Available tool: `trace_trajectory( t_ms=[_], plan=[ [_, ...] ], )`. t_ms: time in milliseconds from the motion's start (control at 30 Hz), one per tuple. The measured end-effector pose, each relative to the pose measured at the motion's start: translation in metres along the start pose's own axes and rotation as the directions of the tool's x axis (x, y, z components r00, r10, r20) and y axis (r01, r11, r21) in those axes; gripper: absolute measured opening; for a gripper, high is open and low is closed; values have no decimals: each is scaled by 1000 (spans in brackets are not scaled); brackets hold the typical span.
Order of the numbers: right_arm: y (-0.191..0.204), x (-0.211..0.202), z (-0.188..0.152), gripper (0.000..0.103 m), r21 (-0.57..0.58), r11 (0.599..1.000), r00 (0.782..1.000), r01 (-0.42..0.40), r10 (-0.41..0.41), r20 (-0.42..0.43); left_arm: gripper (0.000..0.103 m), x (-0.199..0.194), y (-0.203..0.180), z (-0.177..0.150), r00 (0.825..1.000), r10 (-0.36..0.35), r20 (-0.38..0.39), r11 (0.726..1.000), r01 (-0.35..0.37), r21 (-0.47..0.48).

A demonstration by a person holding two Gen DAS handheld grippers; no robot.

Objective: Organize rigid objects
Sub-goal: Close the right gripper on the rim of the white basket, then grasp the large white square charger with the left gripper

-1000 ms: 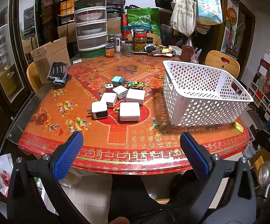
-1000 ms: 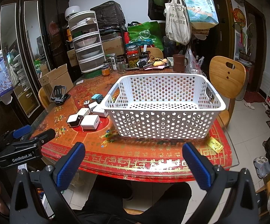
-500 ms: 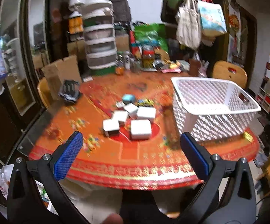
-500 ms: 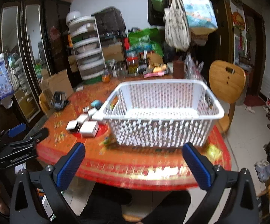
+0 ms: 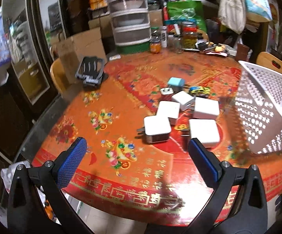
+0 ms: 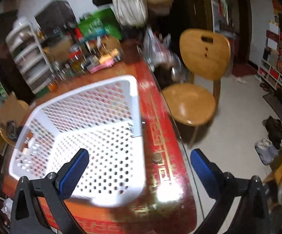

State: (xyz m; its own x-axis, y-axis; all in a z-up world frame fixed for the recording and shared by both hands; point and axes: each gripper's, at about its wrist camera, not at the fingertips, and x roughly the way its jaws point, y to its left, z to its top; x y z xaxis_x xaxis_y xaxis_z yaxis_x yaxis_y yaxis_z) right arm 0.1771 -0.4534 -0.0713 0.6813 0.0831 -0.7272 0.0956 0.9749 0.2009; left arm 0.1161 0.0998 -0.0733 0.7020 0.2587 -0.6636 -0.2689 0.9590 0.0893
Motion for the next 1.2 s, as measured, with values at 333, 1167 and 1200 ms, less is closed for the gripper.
trace_trajectory(
  t_ms=[333,1167,1200],
  plan=[
    [-14,40,8,83,60,995,985,-79,87,-148,102,30,25,8,998,53,-27,998,-53,-30],
    [16,62,10,24,14,1000,979,28,-24,-202,102,134,-14,13,975,-120,-186,990,131,48],
    [15,62,11,24,15,999,979,29,-26,-202,102,136,-13,13,974,-124,-189,990,134,43]
  ],
)
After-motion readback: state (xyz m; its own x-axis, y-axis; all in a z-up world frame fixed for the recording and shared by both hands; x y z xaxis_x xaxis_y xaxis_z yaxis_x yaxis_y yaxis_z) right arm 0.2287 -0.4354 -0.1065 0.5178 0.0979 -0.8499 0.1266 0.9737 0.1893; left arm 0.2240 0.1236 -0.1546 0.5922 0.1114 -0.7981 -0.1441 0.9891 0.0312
